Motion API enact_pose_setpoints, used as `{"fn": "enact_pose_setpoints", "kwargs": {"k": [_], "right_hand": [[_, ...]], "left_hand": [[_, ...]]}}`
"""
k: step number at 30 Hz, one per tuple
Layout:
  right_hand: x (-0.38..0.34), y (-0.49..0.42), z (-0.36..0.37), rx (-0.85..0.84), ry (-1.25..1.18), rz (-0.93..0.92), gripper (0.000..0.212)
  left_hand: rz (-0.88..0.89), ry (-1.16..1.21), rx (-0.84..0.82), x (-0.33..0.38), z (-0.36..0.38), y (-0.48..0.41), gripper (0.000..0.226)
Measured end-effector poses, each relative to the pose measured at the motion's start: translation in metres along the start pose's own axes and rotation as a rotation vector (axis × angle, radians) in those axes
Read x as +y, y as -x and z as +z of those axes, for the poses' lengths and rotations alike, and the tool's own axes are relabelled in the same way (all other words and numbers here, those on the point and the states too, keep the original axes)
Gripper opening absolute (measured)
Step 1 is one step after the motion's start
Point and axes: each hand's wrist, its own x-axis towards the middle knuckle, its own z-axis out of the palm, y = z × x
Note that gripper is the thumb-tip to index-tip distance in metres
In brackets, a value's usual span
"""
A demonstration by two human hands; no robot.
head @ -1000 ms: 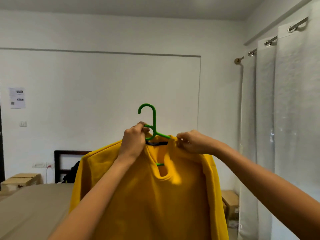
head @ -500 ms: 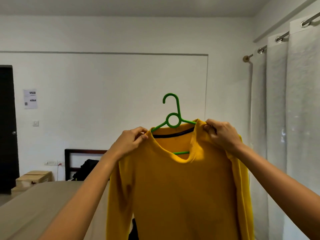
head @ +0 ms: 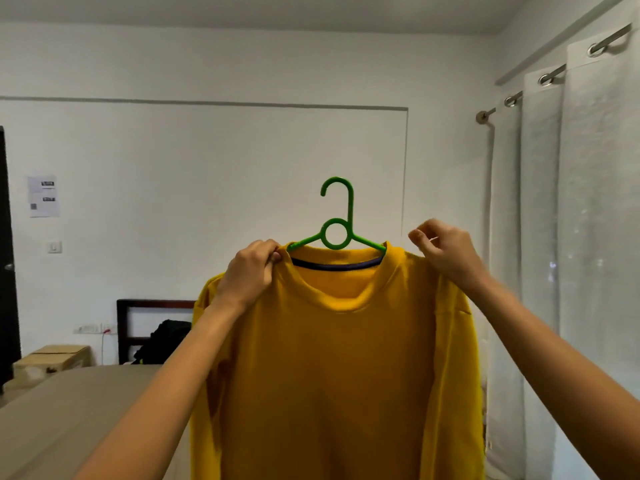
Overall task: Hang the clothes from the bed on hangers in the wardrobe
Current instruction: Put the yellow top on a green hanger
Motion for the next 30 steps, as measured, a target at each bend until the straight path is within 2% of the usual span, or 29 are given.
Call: {"fn": "enact_pose_setpoints", "kwargs": {"k": [2,3,5,7,9,11,14,16,18,20,22,24,26,28,30], "right_hand": [[0.010,0.027,0.001,0.055,0.066,-0.161,0.032],[0.018,0.040,0.006,0.037,0.161,-0.169,0.040],[0.028,0.062,0.017,0.024,0.260,-0.055,0.045],[0.034,0.070,0.026,0.070,0.216,0.033,0.031],[0.037,0.066,0.025,0.048,0.154,0.044,0.026],[0.043,0.056,0.013,-0.072,0.041,0.065,0.026],[0.049,0.042,-0.015,-0.451,-0.450,0.148,0.013],[0.056,0.033,-0.025,-0.586,-0.708,0.249,0.025],[0.057,0.025,-0.021,-0.607,-0.672,0.323,0.030],[0.048,0.018,-0.009,-0.548,-0.385,0.261,0.019],[0.026,0.013,0.003,-0.441,-0.311,0.152,0.025],[0.003,0.011,0.010,-0.410,-0.262,-0.012,0.026],[-0.008,0.009,0.021,-0.332,-0.049,-0.204,0.023],[-0.008,0.009,0.028,-0.172,0.003,-0.262,0.028],[-0.007,0.008,0.026,-0.016,0.033,-0.270,0.028]], "left_hand": [[-0.024,-0.034,0.043,-0.007,-0.005,0.001,0.012],[-0.025,-0.048,0.057,-0.009,-0.008,0.000,0.013],[-0.009,-0.069,0.065,-0.012,-0.012,-0.001,0.017],[0.015,-0.090,0.059,-0.011,-0.013,-0.002,0.014],[0.032,-0.112,0.051,-0.012,-0.014,-0.001,0.011],[0.052,-0.122,0.034,-0.016,-0.019,-0.001,0.014],[0.086,-0.092,0.004,-0.027,-0.028,-0.002,0.022],[0.105,-0.065,0.005,-0.030,-0.033,-0.005,0.027],[0.113,-0.032,0.015,-0.028,-0.035,-0.007,0.027],[0.104,-0.018,0.036,-0.025,-0.033,-0.009,0.022],[0.093,-0.028,0.090,-0.023,-0.026,-0.009,0.015],[0.056,-0.027,0.128,-0.021,-0.021,-0.009,0.013],[0.036,-0.011,0.124,-0.021,-0.018,-0.010,0.012],[0.082,0.008,0.050,-0.022,-0.022,-0.011,0.020],[0.158,0.003,-0.104,-0.026,-0.029,-0.009,0.038]]}}
